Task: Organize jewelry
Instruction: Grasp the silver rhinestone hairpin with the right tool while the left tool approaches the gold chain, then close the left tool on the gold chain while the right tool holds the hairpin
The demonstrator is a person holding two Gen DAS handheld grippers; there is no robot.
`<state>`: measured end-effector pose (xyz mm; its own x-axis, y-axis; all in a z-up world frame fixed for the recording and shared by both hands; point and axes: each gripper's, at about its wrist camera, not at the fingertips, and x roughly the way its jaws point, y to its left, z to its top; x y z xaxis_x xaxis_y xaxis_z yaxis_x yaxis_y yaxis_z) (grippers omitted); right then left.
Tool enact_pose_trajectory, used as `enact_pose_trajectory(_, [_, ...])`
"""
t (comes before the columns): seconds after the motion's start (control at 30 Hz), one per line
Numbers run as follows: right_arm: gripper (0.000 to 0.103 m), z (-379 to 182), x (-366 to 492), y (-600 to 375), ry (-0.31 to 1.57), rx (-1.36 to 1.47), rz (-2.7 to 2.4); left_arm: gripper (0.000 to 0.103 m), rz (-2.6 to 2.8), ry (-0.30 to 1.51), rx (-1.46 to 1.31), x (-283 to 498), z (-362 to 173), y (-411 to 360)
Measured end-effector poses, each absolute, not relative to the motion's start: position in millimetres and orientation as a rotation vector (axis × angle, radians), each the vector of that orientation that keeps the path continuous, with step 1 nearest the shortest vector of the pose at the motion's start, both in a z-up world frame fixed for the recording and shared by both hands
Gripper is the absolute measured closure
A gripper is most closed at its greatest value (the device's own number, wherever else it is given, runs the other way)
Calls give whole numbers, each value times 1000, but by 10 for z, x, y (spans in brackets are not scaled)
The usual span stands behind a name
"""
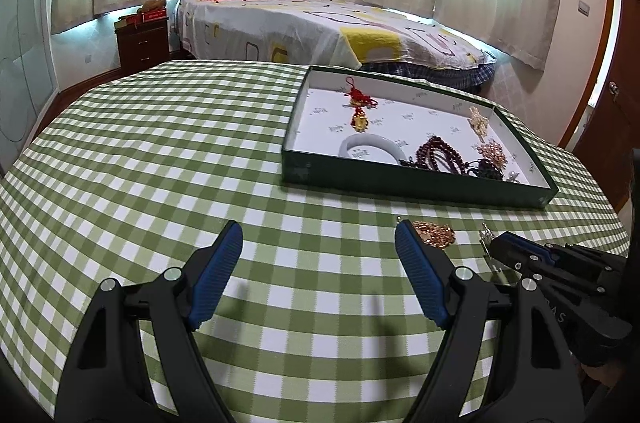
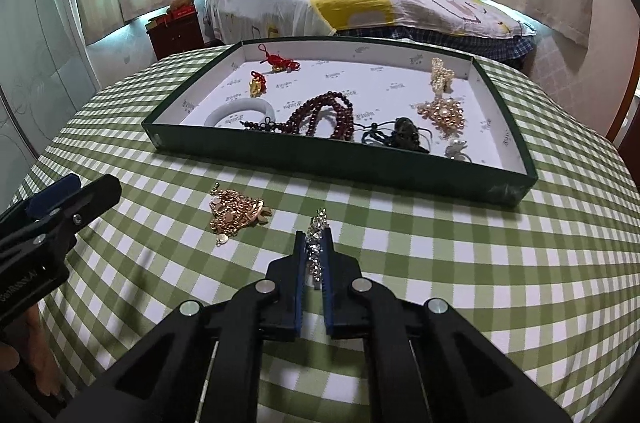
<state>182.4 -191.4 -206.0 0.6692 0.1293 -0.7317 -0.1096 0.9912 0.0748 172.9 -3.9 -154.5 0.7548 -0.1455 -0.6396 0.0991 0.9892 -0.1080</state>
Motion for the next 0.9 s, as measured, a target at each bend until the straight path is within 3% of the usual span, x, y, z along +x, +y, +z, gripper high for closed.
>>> enact_pose_trajectory(0.53, [96, -1982, 1759, -2342, 781, 42, 75, 27, -200, 761, -39, 1805, -1619, -459])
enact_pose_trajectory(0.67, [96, -1989, 1746, -2456, 778, 62, 64, 35, -217, 807, -34, 1923, -1680, -616])
enact_pose_trajectory(0.9, [96, -1993, 1752, -2566, 777, 93, 59, 35, -233, 903, -12, 2148, -1820, -855])
